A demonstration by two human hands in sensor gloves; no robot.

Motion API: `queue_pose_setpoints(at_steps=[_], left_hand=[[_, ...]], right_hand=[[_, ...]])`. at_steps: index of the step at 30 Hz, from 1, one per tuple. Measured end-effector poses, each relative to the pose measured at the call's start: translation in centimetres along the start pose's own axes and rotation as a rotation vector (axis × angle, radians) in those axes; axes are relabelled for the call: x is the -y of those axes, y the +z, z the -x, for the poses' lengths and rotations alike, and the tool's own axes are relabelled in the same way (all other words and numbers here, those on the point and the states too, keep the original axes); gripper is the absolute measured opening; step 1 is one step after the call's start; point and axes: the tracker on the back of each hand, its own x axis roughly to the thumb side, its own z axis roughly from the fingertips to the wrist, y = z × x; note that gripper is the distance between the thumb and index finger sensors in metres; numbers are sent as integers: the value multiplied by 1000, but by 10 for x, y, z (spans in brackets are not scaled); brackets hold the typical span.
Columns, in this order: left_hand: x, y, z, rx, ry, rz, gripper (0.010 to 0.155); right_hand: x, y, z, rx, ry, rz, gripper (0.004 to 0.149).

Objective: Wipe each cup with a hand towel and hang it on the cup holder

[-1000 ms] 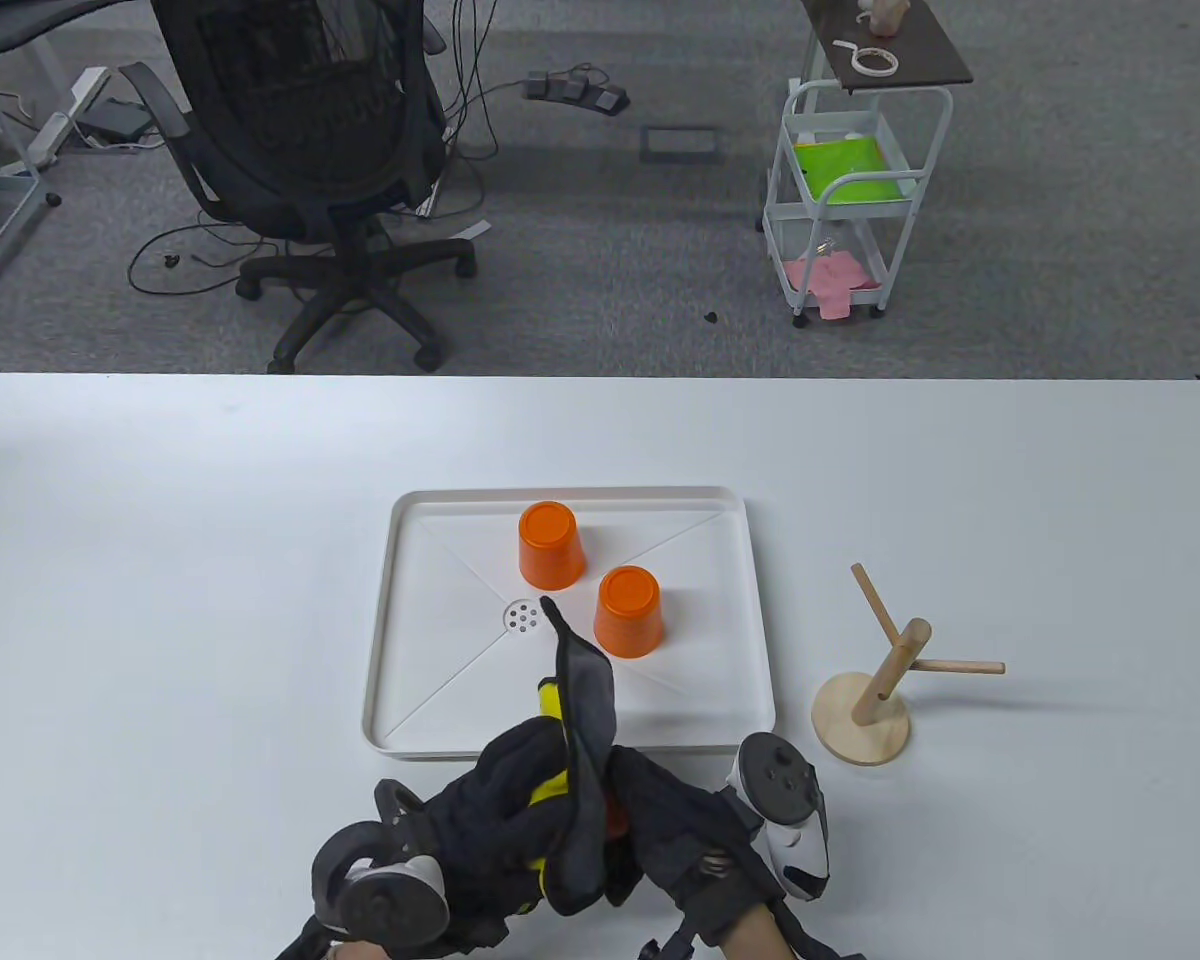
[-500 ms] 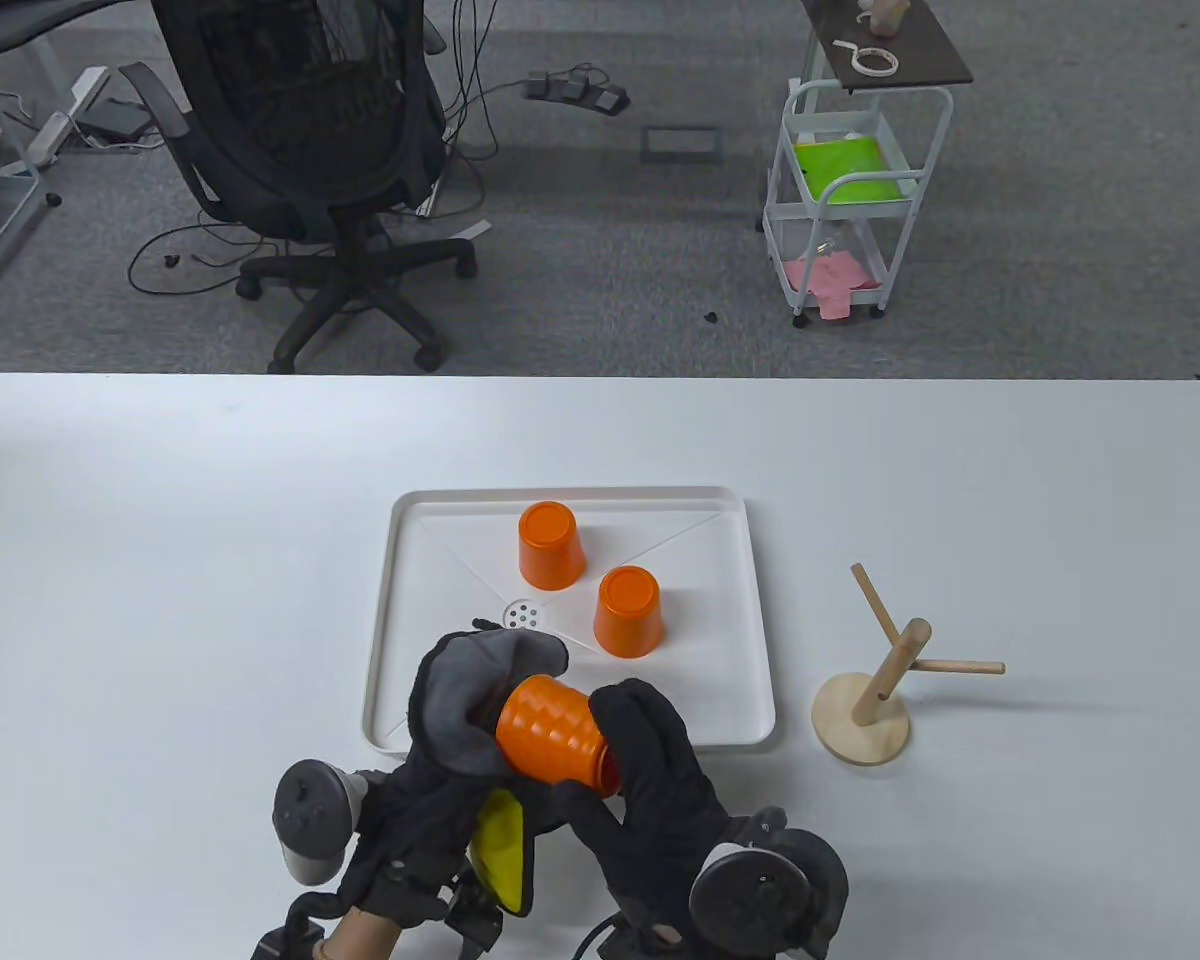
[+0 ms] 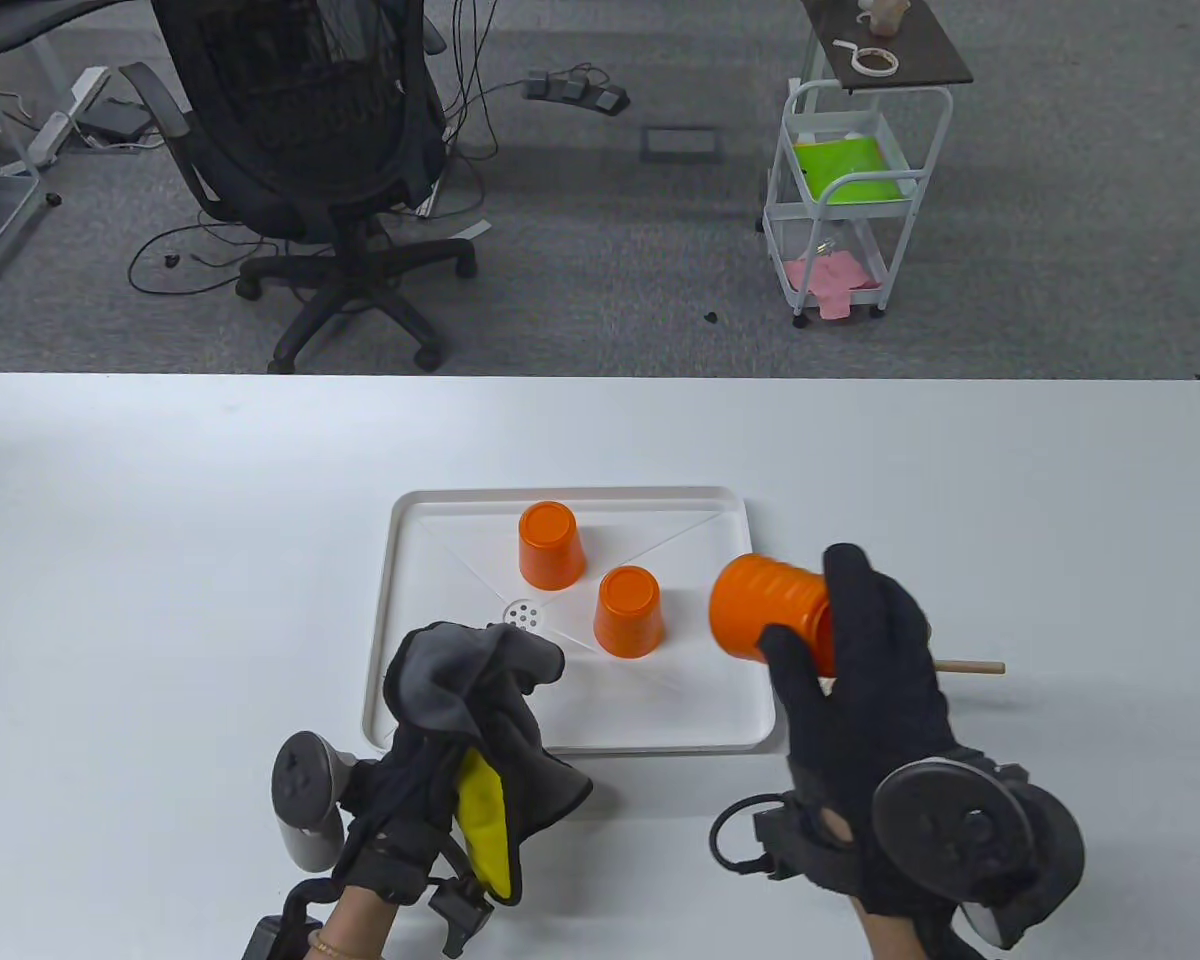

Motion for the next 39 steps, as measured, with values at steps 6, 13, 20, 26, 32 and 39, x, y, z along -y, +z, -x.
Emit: queue_pose_setpoints(at_steps=[6, 13, 20, 26, 32, 39], left_hand=[[-5, 0, 2, -5, 46, -26, 66], [-7, 1, 3, -5, 89, -42, 66], [-7, 0, 2, -7, 105, -37, 66], [-5, 0, 3, -9, 104, -20, 66], [-6, -1, 3, -4, 105, -19, 66], [-5, -1, 3, -8, 105, -10, 65]], right_hand=[[29, -17, 53, -190, 159, 26, 68], [41, -20, 109, -370, 287, 4, 68], [41, -14, 150, -506, 328, -25, 68], [26, -7, 174, -571, 350, -66, 68], [7, 0, 201, -645, 242, -110, 68], [-11, 6, 217, -690, 130, -137, 69]])
